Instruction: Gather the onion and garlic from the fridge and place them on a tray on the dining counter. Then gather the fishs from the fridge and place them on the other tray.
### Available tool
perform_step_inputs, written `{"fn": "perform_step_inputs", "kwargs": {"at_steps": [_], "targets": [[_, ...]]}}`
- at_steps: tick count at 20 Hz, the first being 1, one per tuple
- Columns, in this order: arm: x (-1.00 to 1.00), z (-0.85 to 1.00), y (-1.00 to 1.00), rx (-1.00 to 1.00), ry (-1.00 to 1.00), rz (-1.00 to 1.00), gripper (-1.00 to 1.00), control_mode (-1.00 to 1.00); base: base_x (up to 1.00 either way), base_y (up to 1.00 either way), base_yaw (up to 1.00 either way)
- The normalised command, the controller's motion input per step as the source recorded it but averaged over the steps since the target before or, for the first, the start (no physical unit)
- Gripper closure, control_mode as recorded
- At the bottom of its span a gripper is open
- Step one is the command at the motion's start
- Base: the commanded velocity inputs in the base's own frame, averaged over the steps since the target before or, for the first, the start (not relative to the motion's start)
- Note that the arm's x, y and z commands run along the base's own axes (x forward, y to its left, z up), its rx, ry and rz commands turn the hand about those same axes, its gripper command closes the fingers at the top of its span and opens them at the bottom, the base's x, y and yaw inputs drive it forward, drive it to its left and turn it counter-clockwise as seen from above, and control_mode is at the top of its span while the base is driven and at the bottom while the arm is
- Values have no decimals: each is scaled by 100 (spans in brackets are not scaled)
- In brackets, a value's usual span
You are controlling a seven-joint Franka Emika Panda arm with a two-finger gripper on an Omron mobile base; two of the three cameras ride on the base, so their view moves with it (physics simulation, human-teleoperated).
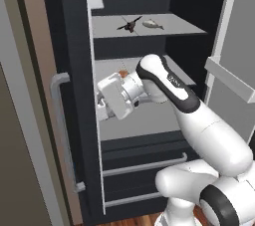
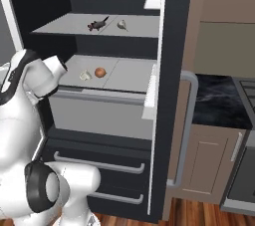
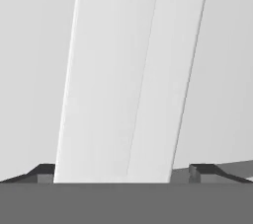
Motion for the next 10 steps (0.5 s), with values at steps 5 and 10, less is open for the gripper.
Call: {"fn": "perform_step_inputs", "kwargs": {"at_steps": [5, 10], "targets": [[-28, 0, 34, 0, -18, 6, -100, -100, 0, 0, 0], [-38, 14, -4, 0, -24, 0, -100, -100, 0, 0, 0]]}}
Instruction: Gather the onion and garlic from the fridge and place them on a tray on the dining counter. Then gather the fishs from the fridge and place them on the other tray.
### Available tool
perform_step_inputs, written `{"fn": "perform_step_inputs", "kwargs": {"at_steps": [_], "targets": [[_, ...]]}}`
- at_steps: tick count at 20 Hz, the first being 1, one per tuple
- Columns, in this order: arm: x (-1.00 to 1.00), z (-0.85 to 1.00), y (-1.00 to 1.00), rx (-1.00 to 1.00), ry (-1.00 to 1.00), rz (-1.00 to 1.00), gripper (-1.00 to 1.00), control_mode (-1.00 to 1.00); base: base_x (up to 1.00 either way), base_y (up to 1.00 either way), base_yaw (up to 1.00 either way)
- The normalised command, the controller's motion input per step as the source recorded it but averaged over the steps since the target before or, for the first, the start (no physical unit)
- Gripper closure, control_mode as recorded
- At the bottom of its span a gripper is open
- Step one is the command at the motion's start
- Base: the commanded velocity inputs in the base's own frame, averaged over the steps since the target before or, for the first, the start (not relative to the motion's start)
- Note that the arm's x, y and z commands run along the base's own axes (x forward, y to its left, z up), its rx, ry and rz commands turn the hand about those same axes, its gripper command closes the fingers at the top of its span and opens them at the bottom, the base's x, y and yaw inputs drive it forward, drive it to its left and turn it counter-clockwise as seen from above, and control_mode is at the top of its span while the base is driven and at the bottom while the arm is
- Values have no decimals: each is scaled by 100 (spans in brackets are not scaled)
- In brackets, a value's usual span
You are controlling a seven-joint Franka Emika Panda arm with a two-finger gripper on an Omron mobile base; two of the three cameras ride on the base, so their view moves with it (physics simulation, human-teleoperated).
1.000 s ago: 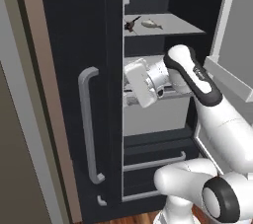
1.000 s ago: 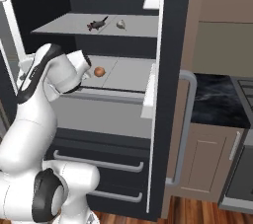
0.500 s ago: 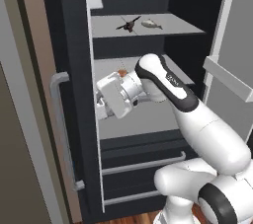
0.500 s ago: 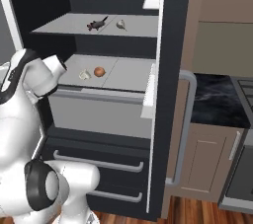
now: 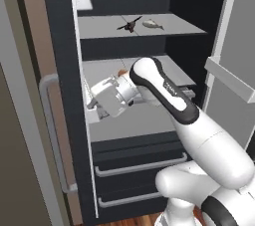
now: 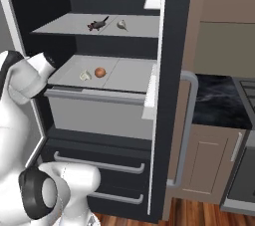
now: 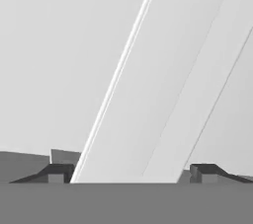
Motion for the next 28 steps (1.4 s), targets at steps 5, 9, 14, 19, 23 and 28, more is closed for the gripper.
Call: {"fn": "perform_step_inputs", "kwargs": {"at_steps": [5, 9, 14, 19, 23, 28], "targets": [[-40, 28, -44, 0, -25, -2, -100, -100, 0, 0, 0], [-22, 25, -31, 0, -20, -2, -100, -100, 0, 0, 0], [-1, -11, 40, 4, -3, 6, -100, -100, 0, 0, 0], [0, -12, 50, 9, 0, 9, -100, -100, 0, 0, 0], [-24, 7, 5, 9, -5, 3, -100, -100, 0, 0, 0], [-49, 24, -15, 9, -9, 0, -100, -100, 0, 0, 0]]}}
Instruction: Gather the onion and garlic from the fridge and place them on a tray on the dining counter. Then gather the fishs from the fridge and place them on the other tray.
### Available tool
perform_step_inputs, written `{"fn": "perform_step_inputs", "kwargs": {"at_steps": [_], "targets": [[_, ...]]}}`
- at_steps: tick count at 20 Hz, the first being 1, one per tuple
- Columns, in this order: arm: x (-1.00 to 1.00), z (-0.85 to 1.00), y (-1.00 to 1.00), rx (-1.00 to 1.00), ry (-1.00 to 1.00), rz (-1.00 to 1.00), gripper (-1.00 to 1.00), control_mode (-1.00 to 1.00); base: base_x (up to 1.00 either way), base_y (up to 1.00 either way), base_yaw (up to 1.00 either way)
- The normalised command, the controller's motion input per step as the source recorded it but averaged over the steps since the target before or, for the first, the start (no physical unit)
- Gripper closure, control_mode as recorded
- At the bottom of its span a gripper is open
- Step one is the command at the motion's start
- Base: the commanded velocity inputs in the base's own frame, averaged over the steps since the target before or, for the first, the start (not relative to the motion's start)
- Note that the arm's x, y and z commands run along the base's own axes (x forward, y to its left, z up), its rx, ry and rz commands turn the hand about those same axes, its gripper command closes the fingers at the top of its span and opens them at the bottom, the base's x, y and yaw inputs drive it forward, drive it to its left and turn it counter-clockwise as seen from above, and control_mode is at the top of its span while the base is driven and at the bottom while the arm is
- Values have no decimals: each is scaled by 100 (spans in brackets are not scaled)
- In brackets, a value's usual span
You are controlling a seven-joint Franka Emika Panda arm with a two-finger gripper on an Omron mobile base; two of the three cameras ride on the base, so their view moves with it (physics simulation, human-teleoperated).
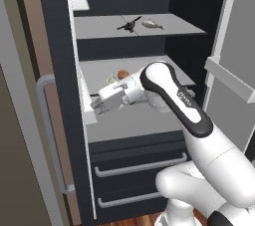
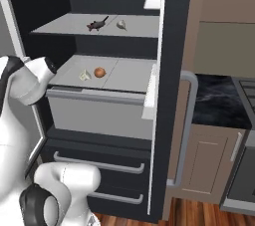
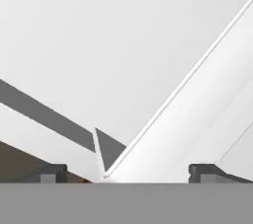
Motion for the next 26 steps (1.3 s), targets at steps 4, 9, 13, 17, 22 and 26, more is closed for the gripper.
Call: {"fn": "perform_step_inputs", "kwargs": {"at_steps": [4, 9, 13, 17, 22, 26], "targets": [[-46, 23, -13, 7, -10, 0, -100, -100, 0, 0, 0], [-51, 34, -28, 3, -9, -1, -100, -100, 0, 0, 0], [-60, 44, -48, -1, -8, -13, -100, -100, 0, 0, 0], [-35, 46, -69, -9, -1, -27, -100, -100, 0, 0, 0], [-8, 44, -73, -16, 1, -37, -100, -100, 0, 0, 0], [0, 33, -74, -18, 7, -39, -100, -100, 0, 0, 0]]}}
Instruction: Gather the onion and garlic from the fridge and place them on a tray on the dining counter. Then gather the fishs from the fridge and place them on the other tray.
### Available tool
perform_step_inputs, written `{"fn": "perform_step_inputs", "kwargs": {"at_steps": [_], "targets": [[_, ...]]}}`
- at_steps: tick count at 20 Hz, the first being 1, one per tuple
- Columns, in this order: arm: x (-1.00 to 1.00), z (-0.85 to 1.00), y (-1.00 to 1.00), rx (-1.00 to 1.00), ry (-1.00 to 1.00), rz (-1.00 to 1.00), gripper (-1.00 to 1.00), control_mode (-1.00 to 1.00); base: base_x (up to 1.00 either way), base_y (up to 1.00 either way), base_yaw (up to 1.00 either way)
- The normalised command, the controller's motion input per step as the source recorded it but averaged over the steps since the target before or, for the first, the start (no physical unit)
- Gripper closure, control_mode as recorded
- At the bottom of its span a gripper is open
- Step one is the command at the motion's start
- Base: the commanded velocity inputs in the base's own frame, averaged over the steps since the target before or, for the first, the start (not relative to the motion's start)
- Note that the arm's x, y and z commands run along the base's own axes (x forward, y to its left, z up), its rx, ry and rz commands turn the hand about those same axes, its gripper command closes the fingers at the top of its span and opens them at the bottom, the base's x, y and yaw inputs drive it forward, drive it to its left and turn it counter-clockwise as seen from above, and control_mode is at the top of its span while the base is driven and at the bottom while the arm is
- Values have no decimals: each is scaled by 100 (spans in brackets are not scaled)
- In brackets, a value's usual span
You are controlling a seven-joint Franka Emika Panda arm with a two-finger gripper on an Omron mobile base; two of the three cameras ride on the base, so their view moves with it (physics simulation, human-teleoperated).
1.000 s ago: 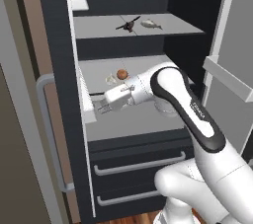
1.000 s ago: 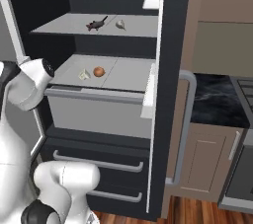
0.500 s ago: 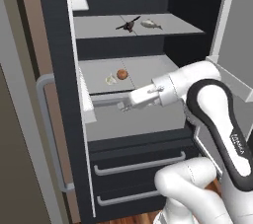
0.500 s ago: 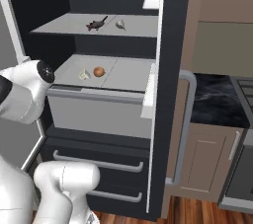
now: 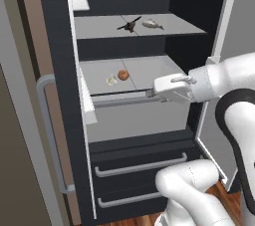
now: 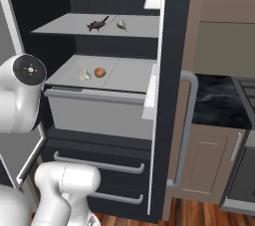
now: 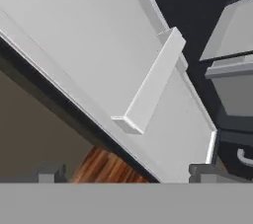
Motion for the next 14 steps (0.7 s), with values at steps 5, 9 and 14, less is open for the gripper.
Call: {"fn": "perform_step_inputs", "kwargs": {"at_steps": [5, 9, 14], "targets": [[-1, -4, -53, -24, 1, -19, -100, -100, 0, 0, 0], [0, -21, -17, -11, 0, 0, -100, -100, 0, 0, 0], [-32, -29, -31, -6, 0, 0, -100, -100, 0, 0, 0]]}}
